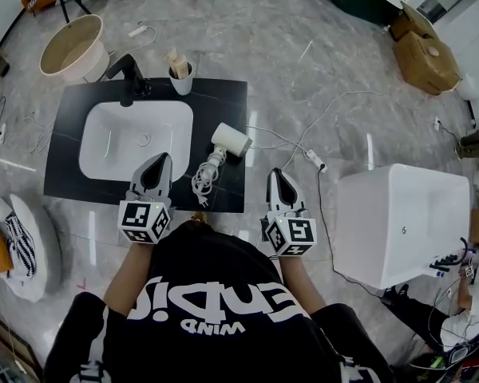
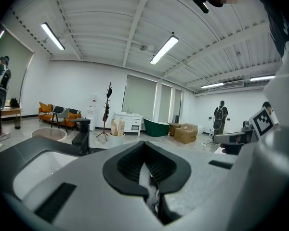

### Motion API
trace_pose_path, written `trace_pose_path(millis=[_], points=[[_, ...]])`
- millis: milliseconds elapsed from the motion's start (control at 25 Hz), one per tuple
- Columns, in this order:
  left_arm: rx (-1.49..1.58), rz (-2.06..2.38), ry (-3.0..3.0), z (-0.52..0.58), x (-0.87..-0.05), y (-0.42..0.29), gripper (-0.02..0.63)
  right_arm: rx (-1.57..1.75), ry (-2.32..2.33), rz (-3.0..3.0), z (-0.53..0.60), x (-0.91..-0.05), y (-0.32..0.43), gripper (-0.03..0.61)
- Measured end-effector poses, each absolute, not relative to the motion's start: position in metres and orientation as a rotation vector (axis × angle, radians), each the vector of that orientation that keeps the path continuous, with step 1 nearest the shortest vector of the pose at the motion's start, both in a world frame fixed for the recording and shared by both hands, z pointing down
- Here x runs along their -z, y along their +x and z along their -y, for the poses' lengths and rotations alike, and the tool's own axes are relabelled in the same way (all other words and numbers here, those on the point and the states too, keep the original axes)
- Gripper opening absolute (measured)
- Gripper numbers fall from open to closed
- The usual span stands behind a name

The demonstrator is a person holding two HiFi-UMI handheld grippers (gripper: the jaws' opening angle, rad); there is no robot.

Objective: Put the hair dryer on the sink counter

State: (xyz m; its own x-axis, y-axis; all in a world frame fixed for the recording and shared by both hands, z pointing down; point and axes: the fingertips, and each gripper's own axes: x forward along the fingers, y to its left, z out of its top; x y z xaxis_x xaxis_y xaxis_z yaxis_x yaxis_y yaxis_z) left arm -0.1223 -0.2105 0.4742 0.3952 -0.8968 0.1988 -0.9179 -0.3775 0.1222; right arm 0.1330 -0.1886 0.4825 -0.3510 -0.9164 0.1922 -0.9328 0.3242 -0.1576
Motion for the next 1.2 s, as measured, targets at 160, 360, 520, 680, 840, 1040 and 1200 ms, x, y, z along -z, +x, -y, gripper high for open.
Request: trace_pose_path(millis=[160,360,520,680,840,1040,1200], points=[[-0.148,1.632,2.437,0.212,-0.473,-0.125,0.009,-0.367,1.723,2.513,0.19,-0.482,0.127,0.023],[-0.146,1.644,2.426,0.211,-0.472,-0.13,0.009,-0.358,1.711,2.523,0.191,-0.478,0.122,0.023],[-0.145,1.655,2.417,0.209,-0.472,-0.133,0.009,-0.356,1.706,2.529,0.192,-0.477,0.12,0.023],[-0.148,1.656,2.419,0.209,-0.474,-0.132,0.009,-0.356,1.705,2.532,0.193,-0.478,0.12,0.023],[-0.153,1.659,2.416,0.209,-0.475,-0.133,0.009,-0.362,1.702,2.53,0.194,-0.479,0.119,0.023],[-0.161,1.662,2.413,0.209,-0.476,-0.134,0.008,-0.359,1.695,2.531,0.195,-0.478,0.118,0.023],[-0.162,1.662,2.413,0.209,-0.476,-0.133,0.009,-0.357,1.696,2.532,0.195,-0.478,0.119,0.023]])
